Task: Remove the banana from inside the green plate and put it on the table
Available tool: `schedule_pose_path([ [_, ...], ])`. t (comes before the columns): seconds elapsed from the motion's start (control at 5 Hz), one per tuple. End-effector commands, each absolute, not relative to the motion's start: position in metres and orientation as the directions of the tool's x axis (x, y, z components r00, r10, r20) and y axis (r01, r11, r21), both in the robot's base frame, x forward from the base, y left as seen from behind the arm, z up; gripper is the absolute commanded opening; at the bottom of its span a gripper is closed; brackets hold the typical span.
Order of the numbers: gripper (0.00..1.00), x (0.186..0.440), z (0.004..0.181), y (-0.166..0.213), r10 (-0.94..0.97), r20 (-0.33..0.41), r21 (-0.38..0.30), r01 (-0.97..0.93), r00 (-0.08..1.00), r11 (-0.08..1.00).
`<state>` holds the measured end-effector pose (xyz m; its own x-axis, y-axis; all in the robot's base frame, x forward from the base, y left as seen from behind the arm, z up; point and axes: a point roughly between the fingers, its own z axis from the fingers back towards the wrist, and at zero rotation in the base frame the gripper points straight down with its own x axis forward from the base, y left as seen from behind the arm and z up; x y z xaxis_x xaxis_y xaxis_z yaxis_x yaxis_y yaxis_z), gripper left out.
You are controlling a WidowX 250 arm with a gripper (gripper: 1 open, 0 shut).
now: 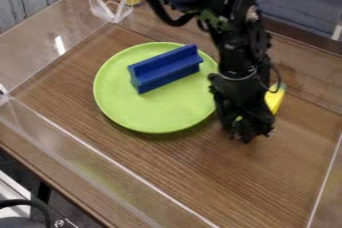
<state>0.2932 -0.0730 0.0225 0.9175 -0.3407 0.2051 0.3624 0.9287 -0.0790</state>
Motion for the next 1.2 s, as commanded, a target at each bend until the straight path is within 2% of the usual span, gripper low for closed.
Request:
schedule_pose_path([
  [0.0,1.00,0.308,0.027,-0.078,-0.315,0.232,-0.079,0.340,0.920,0.937],
  [0.4,1.00,0.318,0.026,-0.068,-0.286,0.223,-0.081,0.311,0.932,0.947],
  [0.8,1.00,0.317,0.029,-0.051,-0.319,0.211,-0.088,0.343,0.924,0.935],
  [1.0,0.00,0.317,0.030,-0.044,-0.336,0.210,-0.090,0.360,0.918,0.929],
])
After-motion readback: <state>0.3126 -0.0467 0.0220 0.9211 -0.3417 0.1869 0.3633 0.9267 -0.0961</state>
